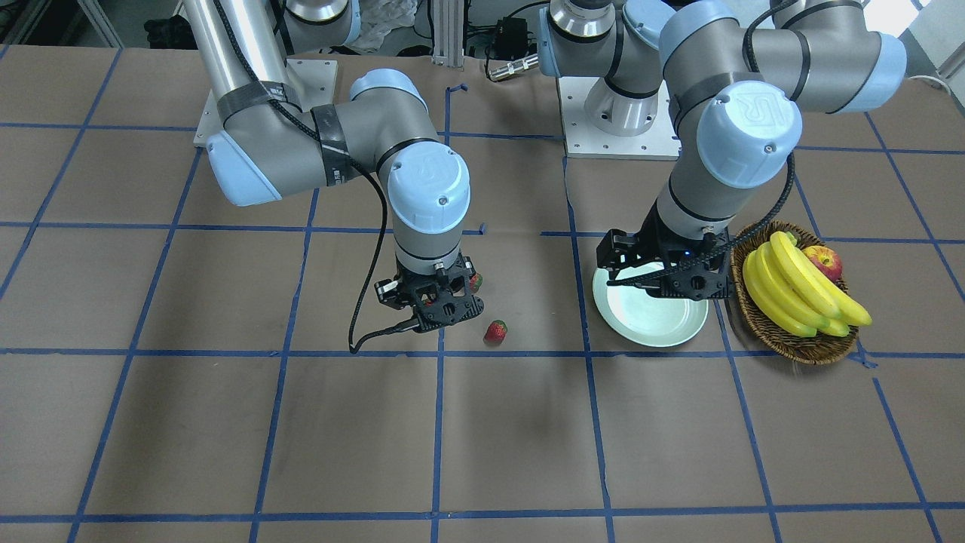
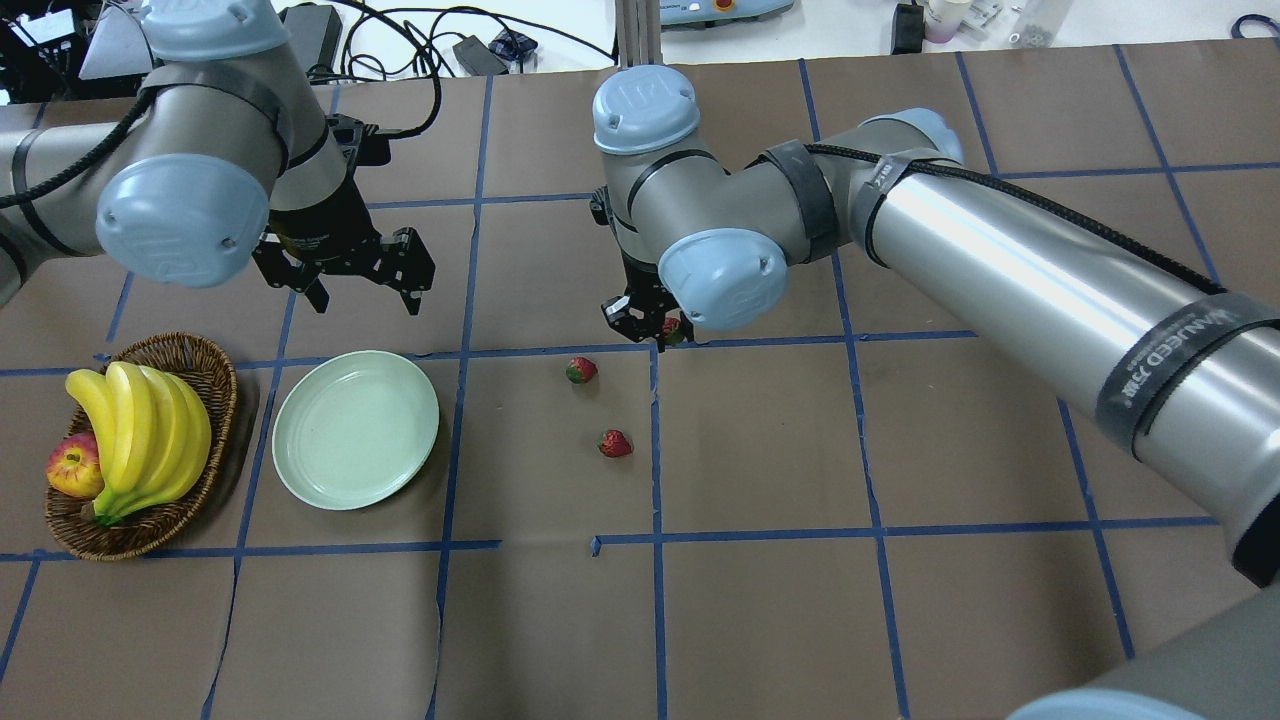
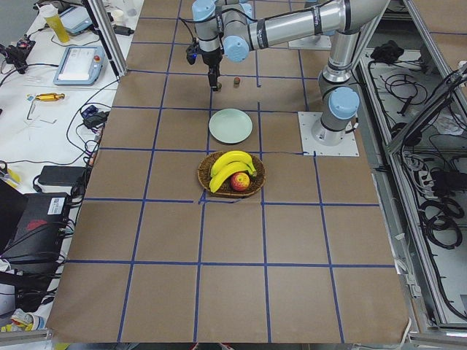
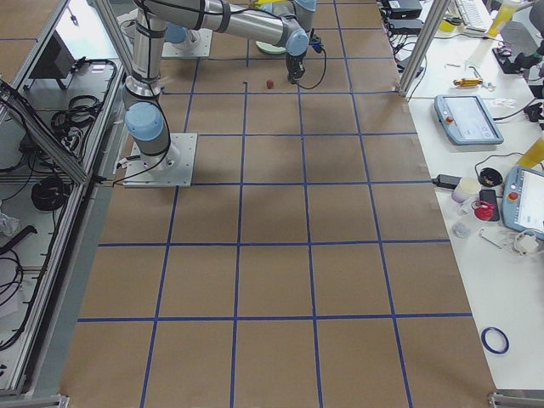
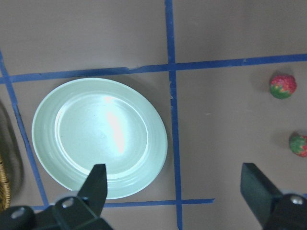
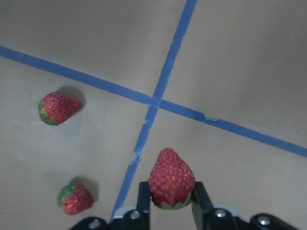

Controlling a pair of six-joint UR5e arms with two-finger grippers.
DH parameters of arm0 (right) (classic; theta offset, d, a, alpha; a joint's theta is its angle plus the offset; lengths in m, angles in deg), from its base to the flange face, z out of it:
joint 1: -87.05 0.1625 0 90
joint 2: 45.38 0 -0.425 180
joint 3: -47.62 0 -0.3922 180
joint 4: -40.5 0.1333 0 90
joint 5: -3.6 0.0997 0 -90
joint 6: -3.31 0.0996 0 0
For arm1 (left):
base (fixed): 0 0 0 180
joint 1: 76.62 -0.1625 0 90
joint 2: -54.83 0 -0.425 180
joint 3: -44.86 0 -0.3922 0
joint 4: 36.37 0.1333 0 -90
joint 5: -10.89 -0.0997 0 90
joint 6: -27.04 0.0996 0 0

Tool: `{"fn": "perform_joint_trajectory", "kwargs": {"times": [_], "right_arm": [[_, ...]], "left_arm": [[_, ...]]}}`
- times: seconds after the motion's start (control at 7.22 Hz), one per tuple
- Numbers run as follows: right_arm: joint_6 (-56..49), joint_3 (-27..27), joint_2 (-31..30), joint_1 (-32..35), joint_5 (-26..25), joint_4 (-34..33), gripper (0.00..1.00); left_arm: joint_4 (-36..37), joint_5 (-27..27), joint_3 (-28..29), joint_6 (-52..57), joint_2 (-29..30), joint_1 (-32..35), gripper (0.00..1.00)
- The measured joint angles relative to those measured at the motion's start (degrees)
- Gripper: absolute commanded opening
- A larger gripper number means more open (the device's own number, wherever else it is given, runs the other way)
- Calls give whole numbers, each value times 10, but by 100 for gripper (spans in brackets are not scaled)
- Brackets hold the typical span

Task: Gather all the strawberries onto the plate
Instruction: 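Carry the strawberry to the table beside the plate and release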

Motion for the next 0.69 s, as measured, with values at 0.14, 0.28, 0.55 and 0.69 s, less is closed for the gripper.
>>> {"fn": "perform_joint_trajectory", "kwargs": {"times": [0.14, 0.28, 0.55, 0.69], "right_arm": [[21, 2, 5, 22, 8, -1, 0], [36, 3, 15, 44, 15, -5, 0], [63, 4, 43, 85, 39, -28, 0], [71, 4, 55, 100, 49, -38, 0]], "left_arm": [[0, -3, 0, 2, 1, -9, 100], [0, -3, -1, 4, 2, -14, 100], [1, -2, -3, 5, 3, -17, 100], [1, -2, -5, 5, 3, -17, 100]]}}
